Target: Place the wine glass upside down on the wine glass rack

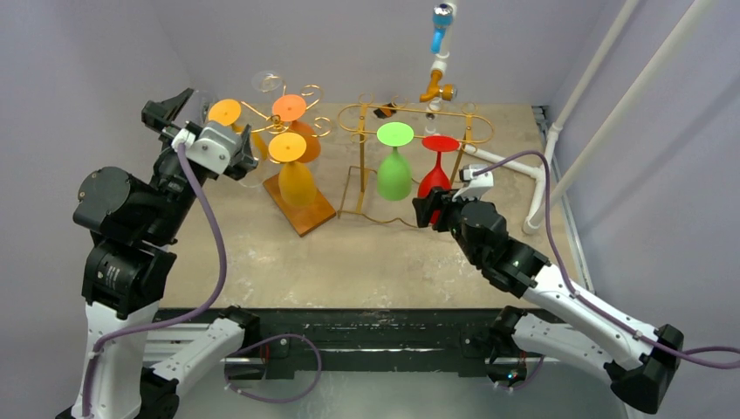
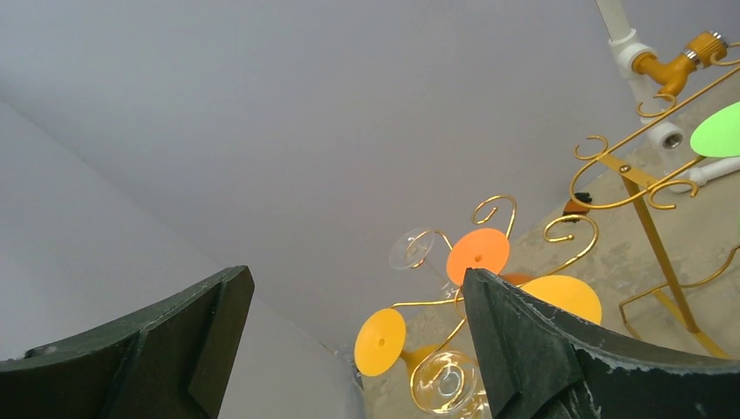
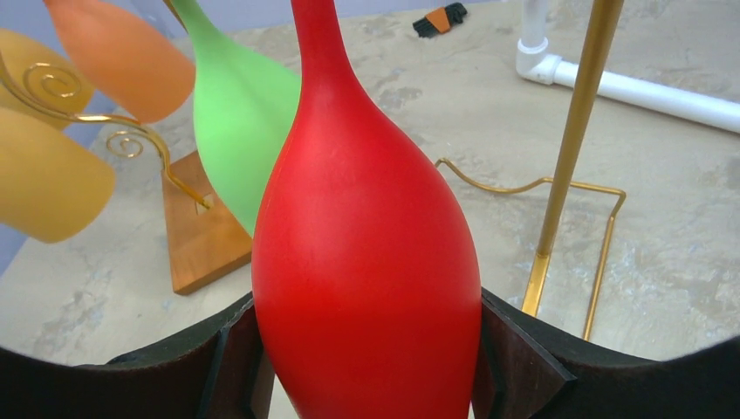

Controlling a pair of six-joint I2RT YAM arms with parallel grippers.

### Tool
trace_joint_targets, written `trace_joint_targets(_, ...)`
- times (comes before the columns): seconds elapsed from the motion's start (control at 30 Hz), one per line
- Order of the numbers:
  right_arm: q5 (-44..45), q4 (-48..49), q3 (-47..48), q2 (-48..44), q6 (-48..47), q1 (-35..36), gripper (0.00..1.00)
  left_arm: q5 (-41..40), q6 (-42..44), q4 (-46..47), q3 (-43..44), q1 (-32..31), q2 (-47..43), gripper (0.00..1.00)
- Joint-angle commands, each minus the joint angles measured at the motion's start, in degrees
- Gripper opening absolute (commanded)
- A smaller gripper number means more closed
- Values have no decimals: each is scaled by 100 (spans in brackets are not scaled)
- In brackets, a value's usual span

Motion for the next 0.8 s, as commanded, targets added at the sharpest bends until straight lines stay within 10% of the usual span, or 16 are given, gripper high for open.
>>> trace_joint_targets(0.0,-19,864,-29,26,-240,-61,40,-28,-329,121,-161,14,-152,100)
trace_joint_targets(0.77,-265,1242,-30,659,-334,-384,40,492,-184,-118,-460,14,-233,100)
